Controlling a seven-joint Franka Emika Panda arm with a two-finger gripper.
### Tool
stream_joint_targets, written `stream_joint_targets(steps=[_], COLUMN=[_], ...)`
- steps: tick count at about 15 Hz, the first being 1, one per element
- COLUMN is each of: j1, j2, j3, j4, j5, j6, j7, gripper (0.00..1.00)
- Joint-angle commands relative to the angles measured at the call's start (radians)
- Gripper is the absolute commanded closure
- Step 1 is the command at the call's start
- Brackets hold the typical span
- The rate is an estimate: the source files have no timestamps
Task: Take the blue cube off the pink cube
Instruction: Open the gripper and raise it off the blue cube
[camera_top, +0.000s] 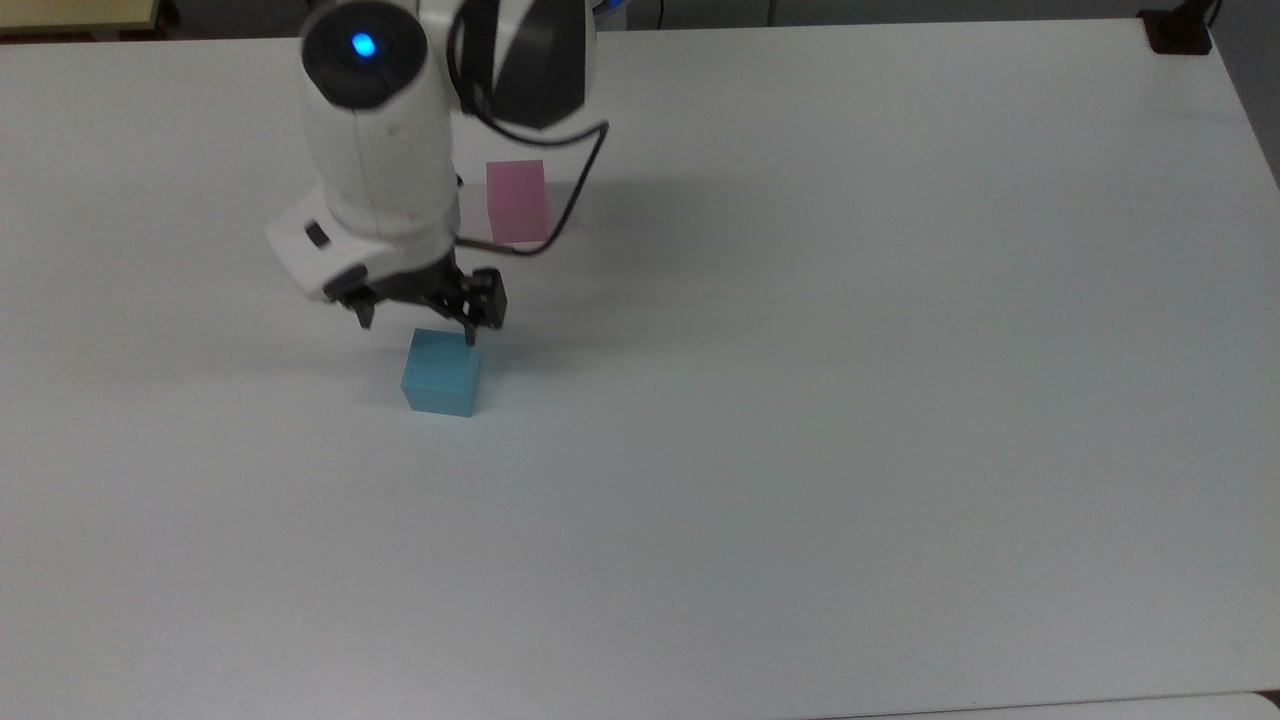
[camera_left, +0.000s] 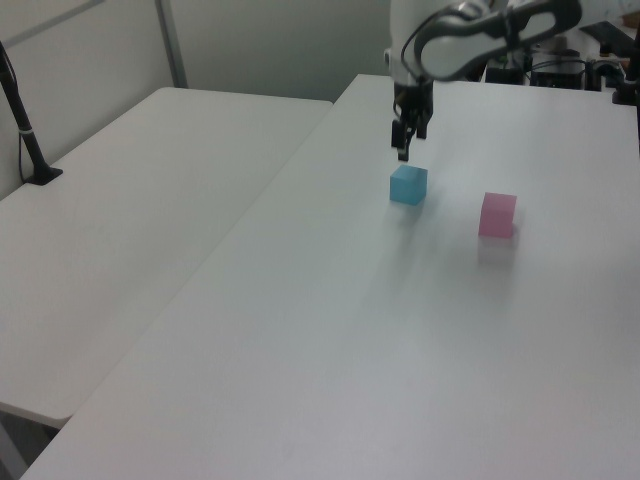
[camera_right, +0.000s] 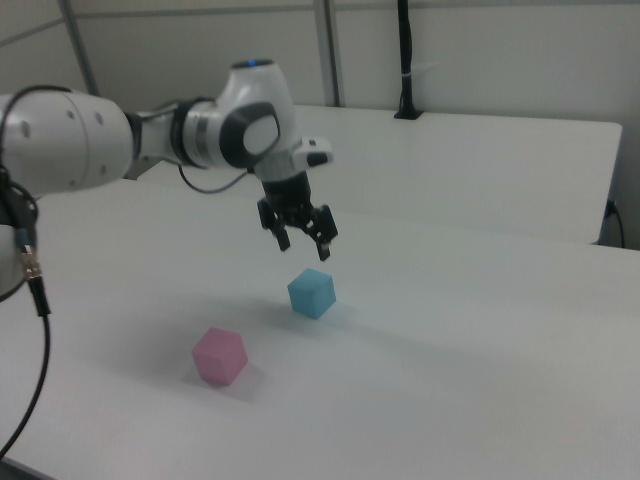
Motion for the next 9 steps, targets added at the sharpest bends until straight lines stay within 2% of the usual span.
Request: stream_joint_targets(steps=[1,6,9], j1=[-0.016,-0.016,0.005], j2=[-0.21,-0.402,-0.497], j3=[-0.01,-0.021,-0.05], j4=[-0.041,-0.043,-0.075], j5=[0.07,0.073,0.079], j6=[-0.197,-0.421,-0.499], j7=[0.019,0.098,0.134], gripper=[0.0,0.0,0.0])
